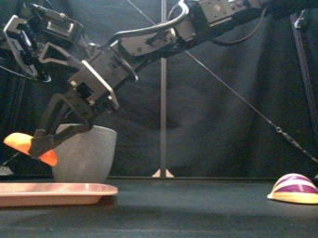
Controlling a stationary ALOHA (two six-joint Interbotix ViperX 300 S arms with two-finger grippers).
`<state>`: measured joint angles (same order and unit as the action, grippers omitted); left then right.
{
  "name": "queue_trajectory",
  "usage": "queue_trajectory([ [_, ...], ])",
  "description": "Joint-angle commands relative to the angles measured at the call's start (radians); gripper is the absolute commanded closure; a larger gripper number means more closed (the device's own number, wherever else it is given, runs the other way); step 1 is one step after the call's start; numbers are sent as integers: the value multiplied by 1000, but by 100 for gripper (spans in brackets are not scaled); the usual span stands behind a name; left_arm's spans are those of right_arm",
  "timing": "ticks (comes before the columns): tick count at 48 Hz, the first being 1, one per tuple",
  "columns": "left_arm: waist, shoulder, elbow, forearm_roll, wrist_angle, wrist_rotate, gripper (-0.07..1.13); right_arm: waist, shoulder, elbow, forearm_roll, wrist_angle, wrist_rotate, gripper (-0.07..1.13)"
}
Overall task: Pick the tangerine then place it on the pink plate
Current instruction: Drop tangerine on the pink plate and return to neutral
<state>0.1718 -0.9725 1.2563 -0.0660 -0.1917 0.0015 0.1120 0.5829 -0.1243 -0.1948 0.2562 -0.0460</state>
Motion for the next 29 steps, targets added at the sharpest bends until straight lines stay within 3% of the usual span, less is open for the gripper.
queue_trajectory([
  [1,5,3,-14,-3,-9,2,102,5,-28,-15,32,-5,-8,34],
  [15,6,3,-14,-3,-9,2,102,12,-48,12,66,-8,0,22],
  [29,6,3,-14,-3,-8,2,102,9,-167,106,69,-44,-5,22],
])
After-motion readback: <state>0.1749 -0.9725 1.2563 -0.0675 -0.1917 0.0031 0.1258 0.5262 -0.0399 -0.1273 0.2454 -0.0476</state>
